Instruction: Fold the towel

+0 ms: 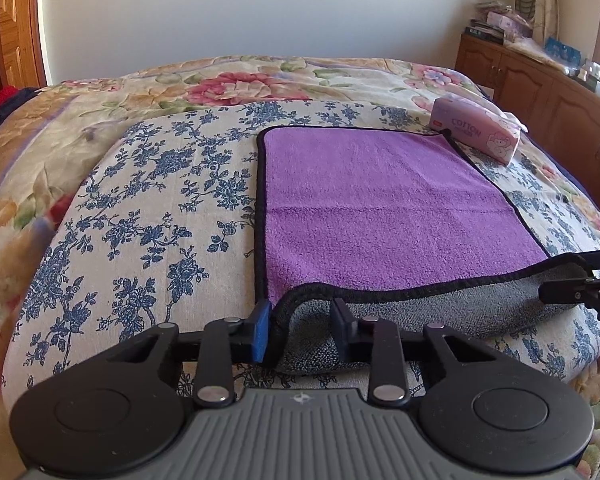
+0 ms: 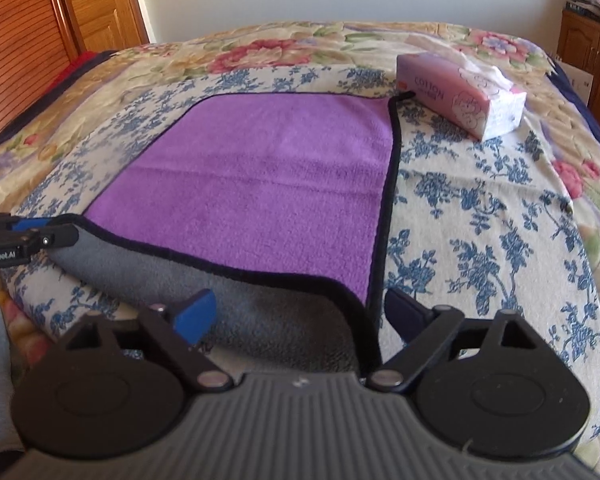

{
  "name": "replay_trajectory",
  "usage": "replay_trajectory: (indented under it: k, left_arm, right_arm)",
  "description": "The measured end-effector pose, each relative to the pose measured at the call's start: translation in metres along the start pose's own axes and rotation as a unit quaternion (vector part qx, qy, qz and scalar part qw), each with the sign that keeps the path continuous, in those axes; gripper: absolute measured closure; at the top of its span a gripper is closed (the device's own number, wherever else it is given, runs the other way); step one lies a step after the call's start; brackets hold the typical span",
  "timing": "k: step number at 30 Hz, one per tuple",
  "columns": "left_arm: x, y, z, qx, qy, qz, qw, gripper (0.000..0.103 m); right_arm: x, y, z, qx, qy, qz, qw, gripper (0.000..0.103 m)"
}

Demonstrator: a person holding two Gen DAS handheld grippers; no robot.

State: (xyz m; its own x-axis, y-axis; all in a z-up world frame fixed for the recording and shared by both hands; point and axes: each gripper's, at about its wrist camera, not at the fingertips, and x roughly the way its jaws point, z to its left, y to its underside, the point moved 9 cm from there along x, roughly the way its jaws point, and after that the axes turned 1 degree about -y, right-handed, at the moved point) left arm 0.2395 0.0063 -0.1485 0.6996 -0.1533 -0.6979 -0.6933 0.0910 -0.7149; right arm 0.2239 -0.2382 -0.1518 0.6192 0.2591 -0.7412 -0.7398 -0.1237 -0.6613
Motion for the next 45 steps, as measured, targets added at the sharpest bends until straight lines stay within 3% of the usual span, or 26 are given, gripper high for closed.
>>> replay_trajectory:
  k: [9,11,19,30,32,45]
  left_arm:
    - [0.001,0.001,0.0,0.0,0.003,0.003,1.0,0.082]
    - [0.001,0.001,0.0,0.0,0.003,0.003,1.0,0.085]
    - [-0.001,0.001,-0.001,0.001,0.005,0.002,1.0,0.09]
    - [-0.001,0.001,-0.001,0.005,0.004,0.001,1.0,0.095]
    - [-0.001,0.001,-0.002,0.005,0.006,0.001,1.0,0.096]
    - [-0.014,-0.009,-0.006,0.003,0.017,-0.026,0.9995,0.097]
  right_arm:
    - [0.0,0.002,-0.002,0.007,-0.01,0.014,1.0,0.037]
    - [-0.001,0.002,-0.003,0.009,-0.01,0.015,1.0,0.047]
    - [-0.006,0.0,-0.007,-0.001,-0.004,0.014,1.0,0.07]
    - [-0.01,-0.003,-0.008,-0.007,-0.007,0.012,1.0,0.084]
    - [-0.011,-0.003,-0.007,-0.011,-0.007,0.009,1.0,0.095]
    - [-0.019,-0.015,-0.006,-0.011,-0.008,-0.03,0.999,0.098]
